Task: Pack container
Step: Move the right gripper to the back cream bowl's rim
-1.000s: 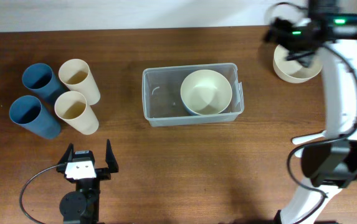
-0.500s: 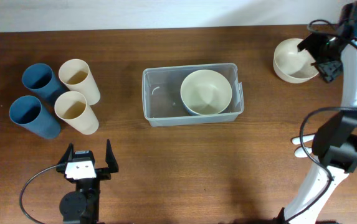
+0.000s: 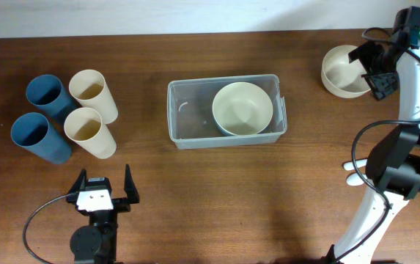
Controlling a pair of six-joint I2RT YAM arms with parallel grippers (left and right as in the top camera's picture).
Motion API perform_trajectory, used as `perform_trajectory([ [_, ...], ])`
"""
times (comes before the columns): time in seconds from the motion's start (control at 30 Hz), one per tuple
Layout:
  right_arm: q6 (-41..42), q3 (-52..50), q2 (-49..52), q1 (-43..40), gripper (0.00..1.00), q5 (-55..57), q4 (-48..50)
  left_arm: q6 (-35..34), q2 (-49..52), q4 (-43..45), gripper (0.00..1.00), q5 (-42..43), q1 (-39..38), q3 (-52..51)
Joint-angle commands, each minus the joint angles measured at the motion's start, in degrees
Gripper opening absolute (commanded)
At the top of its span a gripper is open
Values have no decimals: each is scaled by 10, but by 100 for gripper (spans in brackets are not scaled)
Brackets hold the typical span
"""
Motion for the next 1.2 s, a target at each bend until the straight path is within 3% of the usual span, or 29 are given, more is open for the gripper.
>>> perform_trajectory([
  [0.0,37,7,22,-1,99,14,-3,9,-4,-3,100,6,2,-1],
  [0.27,50,7,28,-1,99,64,-15,9,-4,-3,100,6,2,-1],
  [1.17,47,7,58,4,98,74,2,9,-4,-3,100,6,2,-1],
])
